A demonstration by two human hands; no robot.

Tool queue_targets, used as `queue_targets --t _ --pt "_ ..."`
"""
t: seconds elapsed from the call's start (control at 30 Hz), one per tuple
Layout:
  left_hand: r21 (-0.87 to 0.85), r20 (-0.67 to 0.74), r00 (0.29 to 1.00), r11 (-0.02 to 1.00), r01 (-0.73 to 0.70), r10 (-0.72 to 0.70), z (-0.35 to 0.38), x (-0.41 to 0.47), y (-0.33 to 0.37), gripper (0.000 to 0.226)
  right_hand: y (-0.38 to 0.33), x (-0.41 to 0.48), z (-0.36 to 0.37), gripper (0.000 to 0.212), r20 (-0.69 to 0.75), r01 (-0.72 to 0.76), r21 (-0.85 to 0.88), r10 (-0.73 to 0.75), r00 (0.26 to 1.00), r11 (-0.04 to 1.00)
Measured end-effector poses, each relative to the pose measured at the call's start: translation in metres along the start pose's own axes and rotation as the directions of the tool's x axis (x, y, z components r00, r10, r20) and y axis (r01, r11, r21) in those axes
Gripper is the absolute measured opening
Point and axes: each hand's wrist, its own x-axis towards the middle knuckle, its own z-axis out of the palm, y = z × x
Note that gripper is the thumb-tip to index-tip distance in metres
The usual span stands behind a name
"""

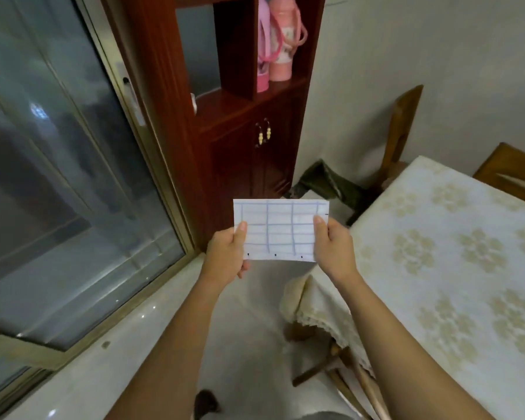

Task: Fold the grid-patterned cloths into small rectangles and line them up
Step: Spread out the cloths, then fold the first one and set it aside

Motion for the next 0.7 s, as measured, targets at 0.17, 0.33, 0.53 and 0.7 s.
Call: queue_targets --t 0.17,0.33,0.53,0.7 --pt "0.028 0.208 0.977 0.998 -0.049 0.042 -0.003 0.089 0.004 0.042 -0.012 0.028 0.012 0.034 -0.161 -0.134 -0.017 0.129 0.978 0.991" --pt "0.074 0.458 0.886 0.990 -0.120 0.073 0.049 0.134 0.009 0.047 0.022 0.028 -0.004 0.034 -0.343 -0.288 -0.014 0.266 0.901 0.957" --pt "0.130 0.689 0.719 0.960 -0.247 0.092 0.136 0.172 0.026 0.043 0.075 0.034 -0.039 0.042 -0.517 -0.456 0.006 0.393 0.761 0.890" --pt "0.161 0.744 0.664 0.942 -0.294 0.080 0.197 0.200 0.038 0.039 0.117 0.059 -0.063 0.039 -0.559 -0.525 0.060 0.464 0.687 0.849"
